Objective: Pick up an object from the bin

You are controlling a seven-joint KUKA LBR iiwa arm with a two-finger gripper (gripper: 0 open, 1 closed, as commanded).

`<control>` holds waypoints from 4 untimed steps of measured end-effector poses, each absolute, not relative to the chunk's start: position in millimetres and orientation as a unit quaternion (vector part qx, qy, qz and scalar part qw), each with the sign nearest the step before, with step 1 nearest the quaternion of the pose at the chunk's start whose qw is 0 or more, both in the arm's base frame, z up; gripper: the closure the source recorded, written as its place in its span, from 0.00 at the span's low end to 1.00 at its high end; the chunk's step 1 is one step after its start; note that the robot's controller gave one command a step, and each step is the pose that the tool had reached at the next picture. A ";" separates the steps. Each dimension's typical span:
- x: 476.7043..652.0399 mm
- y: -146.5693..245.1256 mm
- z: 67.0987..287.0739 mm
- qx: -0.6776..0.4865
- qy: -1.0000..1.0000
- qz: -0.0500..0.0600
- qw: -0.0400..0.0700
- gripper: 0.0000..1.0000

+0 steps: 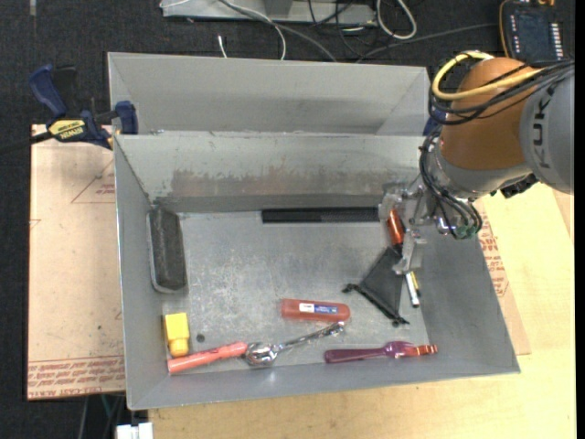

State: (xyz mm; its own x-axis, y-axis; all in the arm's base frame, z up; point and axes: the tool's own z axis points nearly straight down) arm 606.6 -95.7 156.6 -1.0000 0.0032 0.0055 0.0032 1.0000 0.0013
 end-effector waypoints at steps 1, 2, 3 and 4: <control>608.4 -95.2 161.4 0.000 -1.000 0.000 -0.001 0.00; 562.0 -118.4 70.1 0.012 -1.000 -0.001 0.000 0.00; 552.8 -108.8 159.8 0.012 -1.000 0.000 -0.009 0.00; 547.5 -109.5 99.5 0.008 -1.000 -0.002 0.003 0.00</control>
Offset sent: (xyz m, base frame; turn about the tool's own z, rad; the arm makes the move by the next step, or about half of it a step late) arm -0.0452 -0.0231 -0.0866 -0.0281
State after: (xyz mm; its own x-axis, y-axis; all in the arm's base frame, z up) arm 547.5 -109.5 99.5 -0.9999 -0.0151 0.0055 -0.0151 0.9999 0.0041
